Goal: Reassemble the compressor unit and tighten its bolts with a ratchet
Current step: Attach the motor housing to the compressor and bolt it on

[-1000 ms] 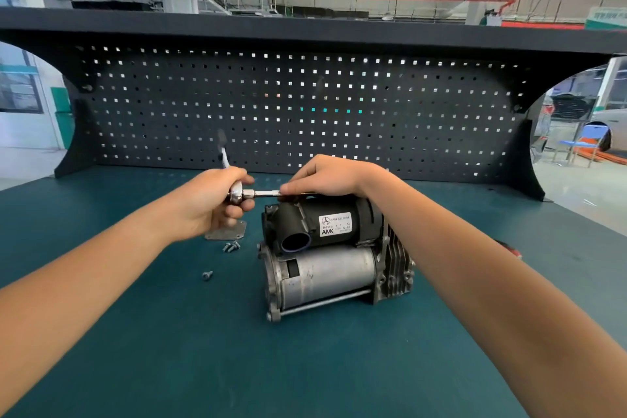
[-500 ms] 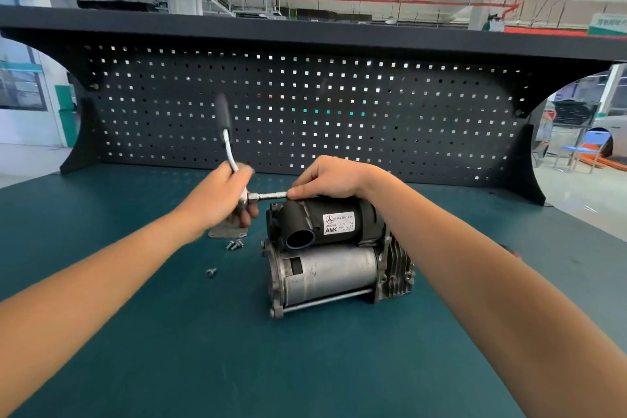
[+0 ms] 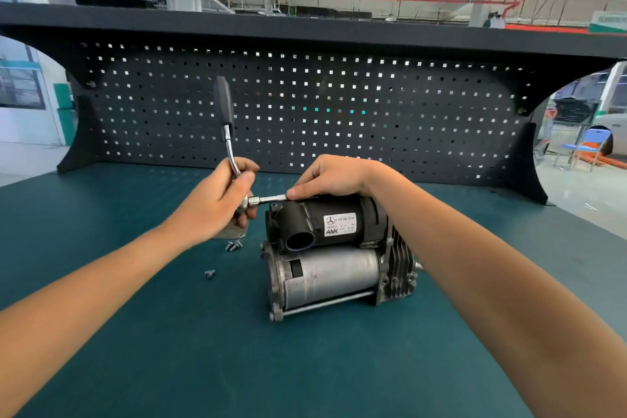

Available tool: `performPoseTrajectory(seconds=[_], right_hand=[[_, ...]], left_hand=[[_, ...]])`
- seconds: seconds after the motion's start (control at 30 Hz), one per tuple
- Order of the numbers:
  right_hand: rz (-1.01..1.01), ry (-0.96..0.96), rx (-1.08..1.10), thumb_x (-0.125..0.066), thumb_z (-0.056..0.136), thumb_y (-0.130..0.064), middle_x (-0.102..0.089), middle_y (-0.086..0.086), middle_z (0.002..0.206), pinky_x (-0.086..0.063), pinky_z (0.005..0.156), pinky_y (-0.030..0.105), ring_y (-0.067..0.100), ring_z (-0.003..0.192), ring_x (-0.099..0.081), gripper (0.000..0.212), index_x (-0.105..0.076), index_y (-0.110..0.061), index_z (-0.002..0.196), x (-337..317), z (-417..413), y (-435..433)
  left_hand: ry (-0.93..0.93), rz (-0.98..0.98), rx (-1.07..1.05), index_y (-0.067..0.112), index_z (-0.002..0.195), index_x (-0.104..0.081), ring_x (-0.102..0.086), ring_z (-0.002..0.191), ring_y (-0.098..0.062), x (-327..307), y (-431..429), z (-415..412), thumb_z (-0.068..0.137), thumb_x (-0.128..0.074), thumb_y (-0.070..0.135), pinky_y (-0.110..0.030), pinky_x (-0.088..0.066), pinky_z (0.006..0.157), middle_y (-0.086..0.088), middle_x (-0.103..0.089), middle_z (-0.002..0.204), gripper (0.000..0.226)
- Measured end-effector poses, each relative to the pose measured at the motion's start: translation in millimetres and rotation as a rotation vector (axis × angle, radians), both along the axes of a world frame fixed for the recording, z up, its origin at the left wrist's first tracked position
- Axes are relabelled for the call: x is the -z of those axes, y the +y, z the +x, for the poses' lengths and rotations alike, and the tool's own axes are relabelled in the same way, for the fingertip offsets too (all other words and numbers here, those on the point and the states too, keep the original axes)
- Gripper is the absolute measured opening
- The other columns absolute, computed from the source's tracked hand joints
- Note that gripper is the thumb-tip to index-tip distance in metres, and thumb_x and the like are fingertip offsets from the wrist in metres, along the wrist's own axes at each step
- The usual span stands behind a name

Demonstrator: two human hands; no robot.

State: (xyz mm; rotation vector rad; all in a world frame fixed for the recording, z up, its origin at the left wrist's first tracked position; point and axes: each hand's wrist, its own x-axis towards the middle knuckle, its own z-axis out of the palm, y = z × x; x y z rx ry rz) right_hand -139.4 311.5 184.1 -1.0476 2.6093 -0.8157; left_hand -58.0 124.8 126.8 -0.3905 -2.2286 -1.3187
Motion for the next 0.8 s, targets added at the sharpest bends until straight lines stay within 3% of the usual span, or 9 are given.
performPoseTrajectory(seconds=[0.13, 0.23, 0.3, 0.4, 0.47, 0.53, 0.6, 0.8], right_hand=[[-0.026, 0.012, 0.009, -0.067, 0.083, -0.037, -0.068, -0.019, 0.066, -0.045, 0.065, 0.012, -0.009, 0.059, -0.060, 0.020, -0.075, -0.022, 0.093, 1.6, 0.8, -0.9], [0.014, 0.005, 0.022, -0.066, 0.083, -0.039, -0.066, -0.022, 0.062, -0.044, 0.064, 0.011, -0.010, 0.056, -0.059, 0.018, -0.075, -0.025, 0.089, 0.6, 1.3, -1.9], [0.012, 0.007, 0.020, -0.065, 0.084, -0.038, -0.067, -0.022, 0.063, -0.044, 0.062, 0.009, -0.009, 0.057, -0.059, 0.019, -0.075, -0.023, 0.092, 1.2, 1.8, -2.8], [-0.056, 0.022, 0.021, -0.066, 0.084, -0.033, -0.070, -0.013, 0.075, -0.048, 0.068, 0.012, -0.002, 0.065, -0.061, 0.018, -0.075, -0.020, 0.094, 5.1, 2.2, -2.6], [-0.103, 0.031, 0.025, -0.067, 0.083, -0.032, -0.071, -0.007, 0.078, -0.049, 0.070, 0.014, 0.000, 0.064, -0.060, 0.017, -0.076, -0.019, 0.091, 7.1, 2.4, -2.2], [-0.115, 0.054, 0.033, -0.068, 0.083, -0.032, -0.071, -0.007, 0.076, -0.047, 0.063, 0.011, -0.002, 0.061, -0.059, 0.017, -0.076, -0.018, 0.090, 8.4, 2.5, -2.7], [-0.096, 0.070, 0.033, -0.068, 0.083, -0.032, -0.073, -0.003, 0.081, -0.048, 0.060, 0.009, 0.000, 0.063, -0.059, 0.018, -0.076, -0.018, 0.090, 9.2, 2.6, -3.5], [-0.119, 0.035, 0.021, -0.069, 0.082, -0.033, -0.070, -0.013, 0.071, -0.047, 0.060, 0.007, -0.005, 0.059, -0.060, 0.013, -0.076, -0.022, 0.084, 8.0, 3.8, -0.9]], left_hand=[[0.127, -0.186, -0.036, 0.033, 0.102, -0.042, -0.061, 0.053, 0.002, 5.7, -7.9, -3.5, 0.097, -0.040, 0.016, -0.006, -0.043, 0.058, -0.007, -0.062, 0.071, 0.018], [0.188, -0.358, -0.082, 0.028, 0.111, -0.038, -0.061, 0.063, 0.007, 7.9, -15.4, -3.7, 0.095, -0.043, 0.018, -0.003, -0.040, 0.062, 0.008, -0.062, 0.070, 0.020], [0.197, -0.370, -0.107, 0.028, 0.113, -0.034, -0.060, 0.062, 0.004, 9.7, -13.7, -3.9, 0.095, -0.042, 0.018, -0.006, -0.041, 0.060, 0.010, -0.060, 0.067, 0.022], [0.086, -0.131, -0.134, 0.031, 0.102, -0.038, -0.053, 0.046, -0.003, 6.9, 2.3, -6.5, 0.097, -0.036, 0.019, -0.015, -0.041, 0.047, 0.001, -0.056, 0.059, 0.012], [-0.202, 0.205, -0.145, 0.024, 0.096, -0.044, -0.039, 0.031, -0.006, -0.8, 9.0, -15.3, 0.097, -0.033, 0.023, -0.017, -0.035, 0.035, 0.003, -0.051, 0.044, 0.011], [-0.621, 0.635, -0.022, 0.015, 0.085, -0.044, -0.028, 0.024, -0.006, -10.3, 9.9, -16.9, 0.097, -0.032, 0.027, -0.011, -0.024, 0.029, 0.003, -0.042, 0.036, 0.020], [-0.817, 0.831, 0.114, 0.014, 0.079, -0.040, -0.026, 0.022, -0.003, -10.6, 7.7, -13.9, 0.096, -0.031, 0.026, -0.010, -0.020, 0.027, 0.005, -0.036, 0.037, 0.023], [-0.545, 0.555, 0.028, 0.013, 0.088, -0.044, -0.032, 0.030, -0.007, -8.5, 5.4, -10.4, 0.094, -0.037, 0.020, -0.014, -0.033, 0.035, 0.000, -0.049, 0.042, 0.011]])
